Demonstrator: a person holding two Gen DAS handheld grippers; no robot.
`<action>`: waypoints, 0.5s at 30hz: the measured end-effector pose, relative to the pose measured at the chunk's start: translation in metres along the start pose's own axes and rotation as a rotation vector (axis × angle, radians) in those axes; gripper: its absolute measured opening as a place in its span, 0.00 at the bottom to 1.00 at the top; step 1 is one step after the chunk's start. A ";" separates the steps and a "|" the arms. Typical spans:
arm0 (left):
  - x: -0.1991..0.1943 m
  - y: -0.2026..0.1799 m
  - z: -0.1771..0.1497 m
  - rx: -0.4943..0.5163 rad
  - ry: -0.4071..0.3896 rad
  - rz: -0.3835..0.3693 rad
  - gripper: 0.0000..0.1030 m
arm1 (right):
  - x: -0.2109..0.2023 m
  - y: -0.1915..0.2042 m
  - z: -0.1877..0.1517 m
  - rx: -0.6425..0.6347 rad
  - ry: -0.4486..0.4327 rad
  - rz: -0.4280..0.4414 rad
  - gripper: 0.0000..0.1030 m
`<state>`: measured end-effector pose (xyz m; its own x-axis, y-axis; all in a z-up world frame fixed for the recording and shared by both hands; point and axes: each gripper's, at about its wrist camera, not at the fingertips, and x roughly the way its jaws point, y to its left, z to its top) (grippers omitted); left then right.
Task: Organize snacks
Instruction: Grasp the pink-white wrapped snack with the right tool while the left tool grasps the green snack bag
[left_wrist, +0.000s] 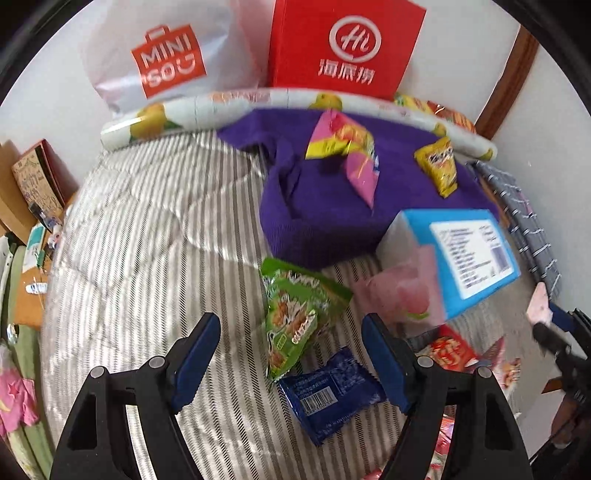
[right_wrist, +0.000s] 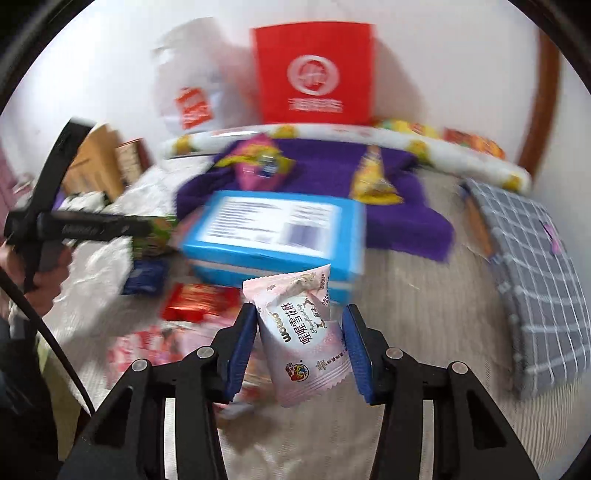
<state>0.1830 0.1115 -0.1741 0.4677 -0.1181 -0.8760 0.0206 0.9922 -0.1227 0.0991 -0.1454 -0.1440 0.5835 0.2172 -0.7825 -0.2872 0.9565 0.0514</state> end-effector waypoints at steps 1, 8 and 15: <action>0.004 0.000 -0.001 0.000 -0.002 -0.002 0.74 | 0.003 -0.008 -0.002 0.023 0.008 -0.005 0.46; 0.022 0.003 -0.005 0.001 -0.003 -0.018 0.57 | 0.037 -0.041 -0.016 0.148 0.057 -0.017 0.46; 0.023 0.010 -0.010 -0.020 -0.051 -0.099 0.41 | 0.053 -0.046 -0.024 0.151 0.053 -0.036 0.47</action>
<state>0.1851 0.1181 -0.1997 0.5084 -0.2131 -0.8344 0.0514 0.9747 -0.2176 0.1254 -0.1821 -0.2026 0.5496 0.1756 -0.8167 -0.1472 0.9827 0.1123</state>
